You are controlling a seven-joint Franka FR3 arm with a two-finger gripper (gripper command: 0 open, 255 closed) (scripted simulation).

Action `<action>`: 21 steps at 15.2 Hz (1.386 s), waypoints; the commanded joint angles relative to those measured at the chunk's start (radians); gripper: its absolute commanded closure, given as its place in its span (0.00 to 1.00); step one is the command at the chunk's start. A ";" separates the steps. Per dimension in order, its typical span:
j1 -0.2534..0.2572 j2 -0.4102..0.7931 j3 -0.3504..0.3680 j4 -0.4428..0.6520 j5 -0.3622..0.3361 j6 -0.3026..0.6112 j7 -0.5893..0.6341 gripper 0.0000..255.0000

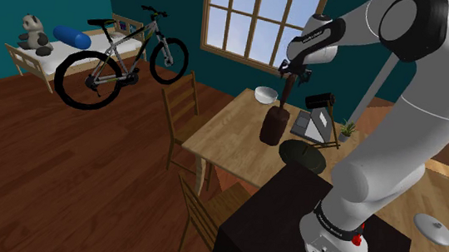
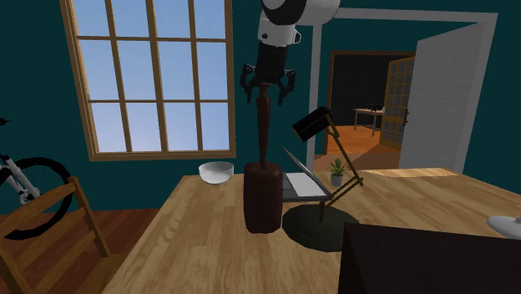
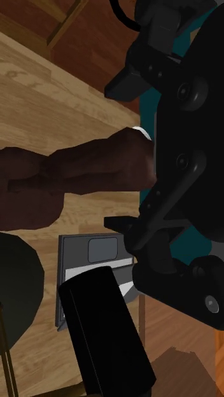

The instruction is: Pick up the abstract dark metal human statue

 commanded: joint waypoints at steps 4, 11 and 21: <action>-0.001 0.012 0.000 -0.004 0.003 0.016 -0.001 1.00; -0.001 0.012 0.000 -0.004 0.003 0.016 -0.001 1.00; 0.003 -0.046 0.002 0.057 -0.003 -0.102 -0.008 1.00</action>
